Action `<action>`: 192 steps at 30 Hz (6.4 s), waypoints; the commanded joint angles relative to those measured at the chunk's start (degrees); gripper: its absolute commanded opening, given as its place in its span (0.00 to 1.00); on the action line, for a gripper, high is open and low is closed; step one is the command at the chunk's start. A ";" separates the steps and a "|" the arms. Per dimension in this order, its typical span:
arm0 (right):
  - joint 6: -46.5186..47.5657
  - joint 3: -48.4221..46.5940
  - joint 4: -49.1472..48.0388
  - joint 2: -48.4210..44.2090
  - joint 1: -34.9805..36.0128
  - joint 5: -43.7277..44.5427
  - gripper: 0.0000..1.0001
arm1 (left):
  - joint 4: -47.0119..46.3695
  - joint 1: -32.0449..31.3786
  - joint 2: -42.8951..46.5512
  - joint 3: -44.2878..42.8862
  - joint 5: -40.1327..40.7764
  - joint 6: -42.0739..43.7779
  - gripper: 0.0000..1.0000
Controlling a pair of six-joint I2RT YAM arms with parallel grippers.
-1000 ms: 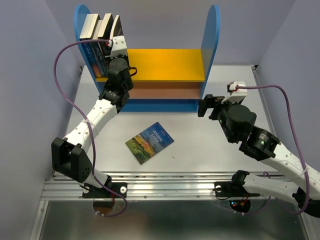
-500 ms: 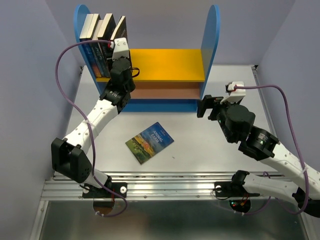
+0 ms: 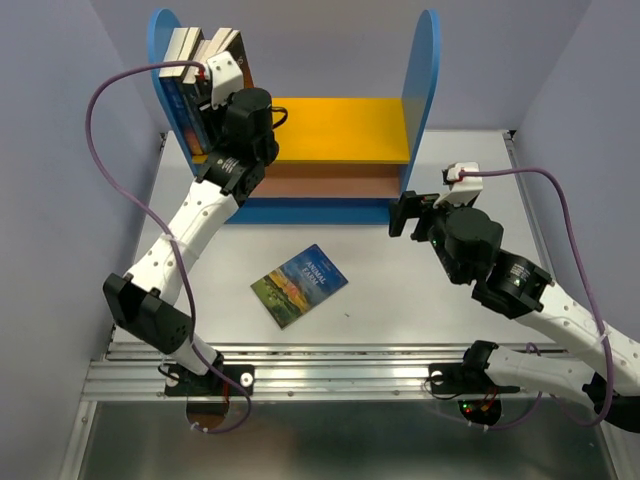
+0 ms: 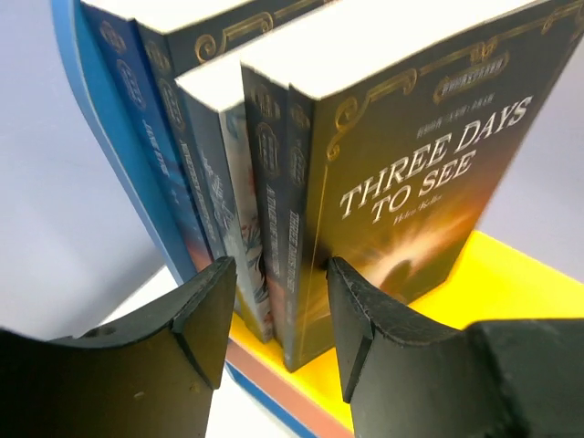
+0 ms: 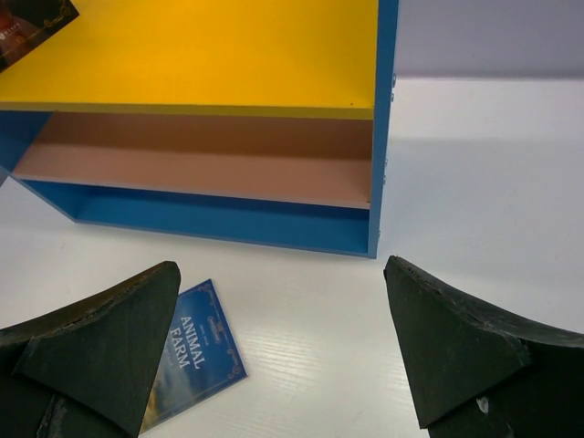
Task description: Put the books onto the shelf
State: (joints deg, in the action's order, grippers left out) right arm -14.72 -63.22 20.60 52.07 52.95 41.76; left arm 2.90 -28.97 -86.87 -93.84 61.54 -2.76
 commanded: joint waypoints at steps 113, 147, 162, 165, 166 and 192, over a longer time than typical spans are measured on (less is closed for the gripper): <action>1.36 0.20 -1.09 -1.18 0.14 1.75 1.00 | 10.64 5.59 -19.22 -28.50 -23.56 -5.67 0.99; 1.19 0.64 -1.00 -1.45 0.14 0.08 1.00 | 6.51 3.66 -10.16 -24.28 -46.24 -6.99 0.99; 1.36 0.64 -1.00 -1.36 0.14 -0.01 1.00 | 7.12 3.22 -9.37 -24.63 -48.97 -6.99 0.99; 1.45 0.64 -1.00 -1.10 0.14 -0.27 1.00 | 7.47 2.43 -8.41 -24.29 -51.52 -6.82 0.99; 1.36 0.56 -1.00 -1.10 0.14 -0.36 1.00 | 7.39 2.08 -7.71 -24.11 -51.52 -6.47 0.99; 1.18 1.08 -1.09 -2.86 0.14 -0.71 1.00 | 11.69 6.74 -8.84 -25.08 -45.72 -7.96 0.99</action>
State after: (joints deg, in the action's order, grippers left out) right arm -14.09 -62.78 20.58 49.32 52.95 41.12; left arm 17.34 -22.39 -99.24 -119.74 15.46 -10.59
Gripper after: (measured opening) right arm 0.998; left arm 0.989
